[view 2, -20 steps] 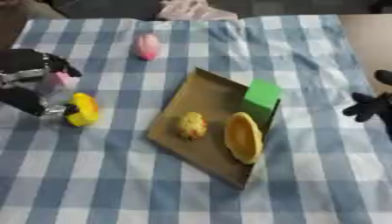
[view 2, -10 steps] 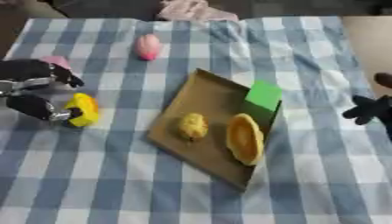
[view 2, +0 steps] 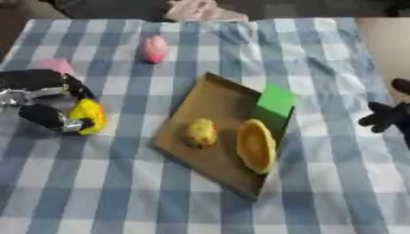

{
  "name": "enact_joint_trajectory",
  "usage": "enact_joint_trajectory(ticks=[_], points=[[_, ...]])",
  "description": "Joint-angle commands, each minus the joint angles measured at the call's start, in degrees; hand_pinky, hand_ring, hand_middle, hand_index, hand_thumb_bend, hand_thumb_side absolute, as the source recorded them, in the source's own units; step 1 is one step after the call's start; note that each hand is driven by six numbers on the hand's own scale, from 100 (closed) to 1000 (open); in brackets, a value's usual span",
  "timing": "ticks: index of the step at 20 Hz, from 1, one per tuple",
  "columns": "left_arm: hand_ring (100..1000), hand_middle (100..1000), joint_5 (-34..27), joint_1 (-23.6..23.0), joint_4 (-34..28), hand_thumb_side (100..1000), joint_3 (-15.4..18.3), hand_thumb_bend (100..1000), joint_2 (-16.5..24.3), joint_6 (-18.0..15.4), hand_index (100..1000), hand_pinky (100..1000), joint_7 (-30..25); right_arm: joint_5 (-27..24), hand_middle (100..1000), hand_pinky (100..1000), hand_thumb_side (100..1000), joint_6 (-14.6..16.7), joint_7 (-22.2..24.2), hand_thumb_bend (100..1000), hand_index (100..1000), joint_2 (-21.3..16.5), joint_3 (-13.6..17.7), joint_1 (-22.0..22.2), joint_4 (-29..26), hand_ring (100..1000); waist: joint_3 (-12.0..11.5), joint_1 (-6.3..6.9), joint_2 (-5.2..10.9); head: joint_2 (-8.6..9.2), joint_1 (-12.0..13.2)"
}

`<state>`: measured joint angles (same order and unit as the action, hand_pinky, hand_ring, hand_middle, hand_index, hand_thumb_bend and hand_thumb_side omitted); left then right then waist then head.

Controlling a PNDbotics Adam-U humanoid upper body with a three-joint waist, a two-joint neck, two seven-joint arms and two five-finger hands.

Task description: Pick up objects on the table and place them in the box.

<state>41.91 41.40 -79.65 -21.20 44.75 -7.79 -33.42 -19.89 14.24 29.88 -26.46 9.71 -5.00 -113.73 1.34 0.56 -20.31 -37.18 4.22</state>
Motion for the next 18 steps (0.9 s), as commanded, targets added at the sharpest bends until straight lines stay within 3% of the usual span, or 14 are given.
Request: enact_joint_trajectory(ticks=[1, 5, 8, 13, 18], points=[[696, 608, 1.3, 0.9, 0.7, 712, 0.1, 380, 0.8, -0.2, 857, 756, 0.5, 0.1, 560, 984, 497, 0.1, 0.1, 100, 968, -0.8, 0.2, -0.3, -0.9, 723, 0.1, -0.16, 0.96, 0.72, 0.2], [591, 491, 1.1, 0.8, 1.1, 554, 0.0, 224, 0.4, -0.2, 751, 699, 1.1, 0.1, 560, 984, 500, 0.1, 0.2, 100, 969, -0.7, 0.2, -0.2, -0.9, 723, 0.1, -0.27, 0.99, 0.65, 0.2], [587, 494, -0.3, 0.4, -1.2, 454, 0.4, 100, 0.6, -0.4, 729, 679, 2.0, 0.2, 560, 984, 502, 0.1, 0.2, 100, 969, -0.6, 0.3, -0.1, -0.9, 723, 0.0, -0.33, 1.02, 0.6, 0.2], [580, 496, -3.0, -0.6, -7.8, 244, 2.1, 100, 2.0, -1.0, 715, 663, 3.1, 0.2, 560, 984, 502, 0.1, 0.1, 100, 969, -0.6, 0.3, 0.0, -0.9, 723, -0.1, -0.28, 1.12, 0.63, -0.1], [576, 494, -3.6, -0.8, -14.9, 215, 4.4, 100, 3.8, -0.7, 712, 663, 3.9, 0.2, 560, 984, 502, 0.1, 0.0, 100, 969, -0.8, 0.4, 0.1, -0.9, 723, -0.2, -0.05, 1.28, 0.64, -0.5]])
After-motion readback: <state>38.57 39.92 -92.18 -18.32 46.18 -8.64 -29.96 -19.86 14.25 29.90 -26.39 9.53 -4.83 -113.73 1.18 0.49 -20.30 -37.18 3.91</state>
